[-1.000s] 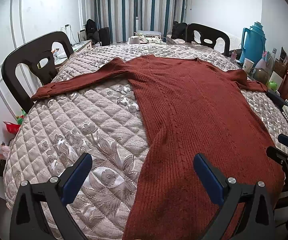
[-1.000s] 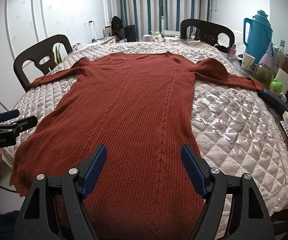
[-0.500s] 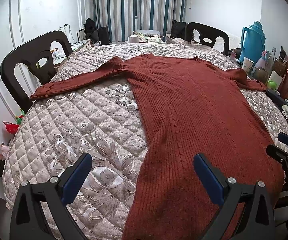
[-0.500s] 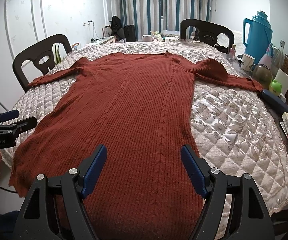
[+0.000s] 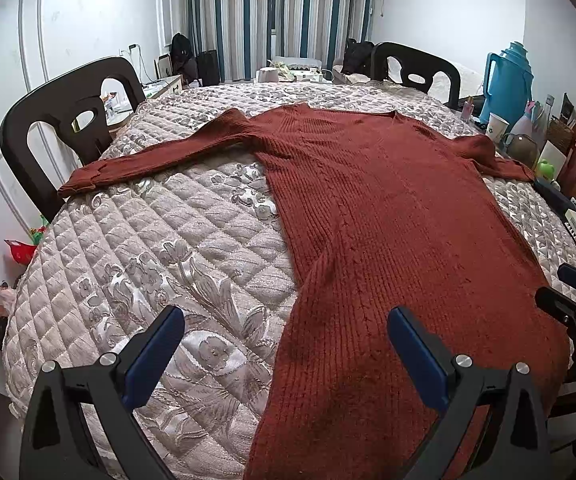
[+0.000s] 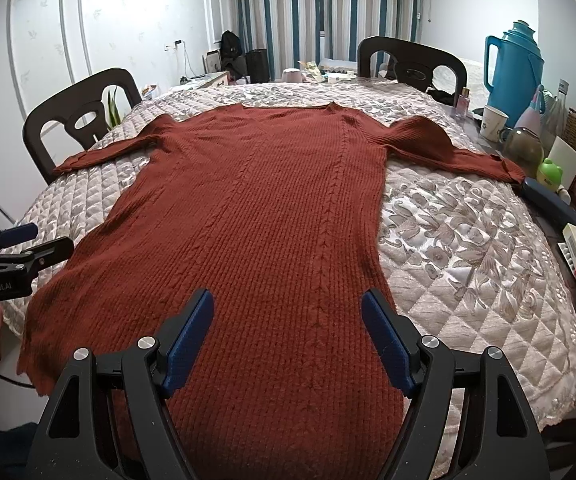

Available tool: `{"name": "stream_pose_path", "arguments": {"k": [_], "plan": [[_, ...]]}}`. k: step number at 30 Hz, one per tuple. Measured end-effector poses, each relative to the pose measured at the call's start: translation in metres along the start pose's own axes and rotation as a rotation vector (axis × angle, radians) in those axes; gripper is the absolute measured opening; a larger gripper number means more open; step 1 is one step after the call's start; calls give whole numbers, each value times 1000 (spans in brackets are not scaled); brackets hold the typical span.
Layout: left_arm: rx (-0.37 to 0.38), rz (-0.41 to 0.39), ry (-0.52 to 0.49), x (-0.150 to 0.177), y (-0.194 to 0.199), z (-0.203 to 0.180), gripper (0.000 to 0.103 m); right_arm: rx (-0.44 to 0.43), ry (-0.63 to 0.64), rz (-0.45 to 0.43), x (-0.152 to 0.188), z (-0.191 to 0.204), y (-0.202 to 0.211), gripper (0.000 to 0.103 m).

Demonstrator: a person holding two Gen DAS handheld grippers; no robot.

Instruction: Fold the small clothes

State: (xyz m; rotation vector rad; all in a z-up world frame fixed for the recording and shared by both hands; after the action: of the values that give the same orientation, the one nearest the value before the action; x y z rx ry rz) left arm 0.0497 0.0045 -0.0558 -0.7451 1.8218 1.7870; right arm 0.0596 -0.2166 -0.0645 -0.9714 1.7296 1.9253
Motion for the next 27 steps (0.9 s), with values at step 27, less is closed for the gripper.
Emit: {"name": "stream_pose_path", "arguments": {"k": [27], "plan": [[-2, 5, -3, 4, -4, 2, 103, 1, 1, -1, -1, -1, 1, 76]]}}
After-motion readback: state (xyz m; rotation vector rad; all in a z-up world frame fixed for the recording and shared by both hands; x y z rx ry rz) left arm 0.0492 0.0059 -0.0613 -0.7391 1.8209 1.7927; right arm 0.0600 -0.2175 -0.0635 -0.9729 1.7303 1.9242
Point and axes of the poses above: each gripper's, at about its wrist camera, not at the fingertips, and y roughly against the way its jaws point, z to its left, x to its underside, the point moved 7 cm from there along -y, roughly the way its jaws point
